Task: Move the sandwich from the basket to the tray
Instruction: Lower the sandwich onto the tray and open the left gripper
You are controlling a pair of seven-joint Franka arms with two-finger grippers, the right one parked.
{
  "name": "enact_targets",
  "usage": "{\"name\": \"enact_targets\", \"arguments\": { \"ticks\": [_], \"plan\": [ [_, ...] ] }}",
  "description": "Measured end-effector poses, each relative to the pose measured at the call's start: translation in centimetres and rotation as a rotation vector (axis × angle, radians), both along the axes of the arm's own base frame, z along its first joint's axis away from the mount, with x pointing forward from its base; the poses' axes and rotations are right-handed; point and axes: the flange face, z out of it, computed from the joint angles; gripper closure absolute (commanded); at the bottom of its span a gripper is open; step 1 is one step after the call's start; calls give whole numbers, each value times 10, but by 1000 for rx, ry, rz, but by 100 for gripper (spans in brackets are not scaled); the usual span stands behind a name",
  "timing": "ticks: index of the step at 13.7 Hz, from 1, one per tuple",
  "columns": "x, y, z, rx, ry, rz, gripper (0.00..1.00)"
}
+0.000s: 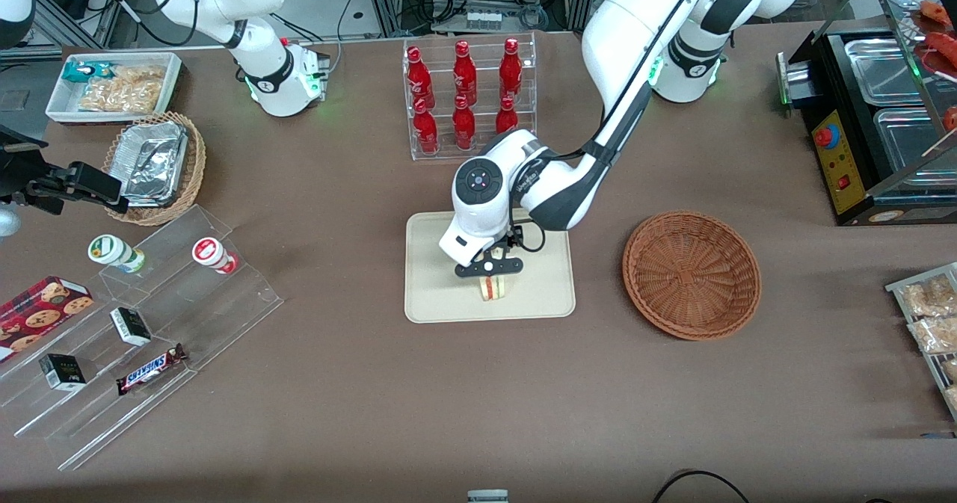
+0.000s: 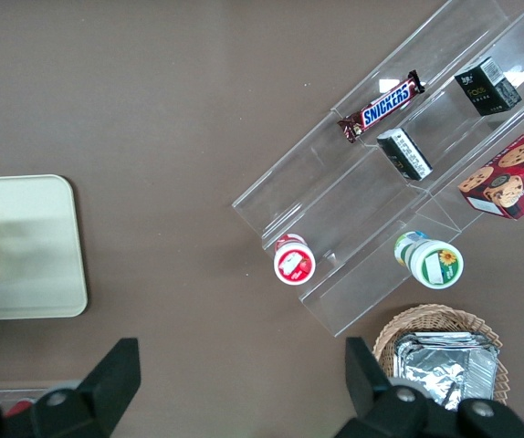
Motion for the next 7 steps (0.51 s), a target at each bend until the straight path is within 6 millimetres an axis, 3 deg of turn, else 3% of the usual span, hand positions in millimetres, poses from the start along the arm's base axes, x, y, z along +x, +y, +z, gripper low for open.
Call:
{"name": "enact_targets", "arguments": {
  "ticks": [3, 5, 7],
  "plan": [
    [7, 16, 57, 28, -11, 22, 0],
    [18, 46, 101, 70, -18, 72, 0],
    [37, 87, 124, 123, -17, 143, 0]
  ]
}}
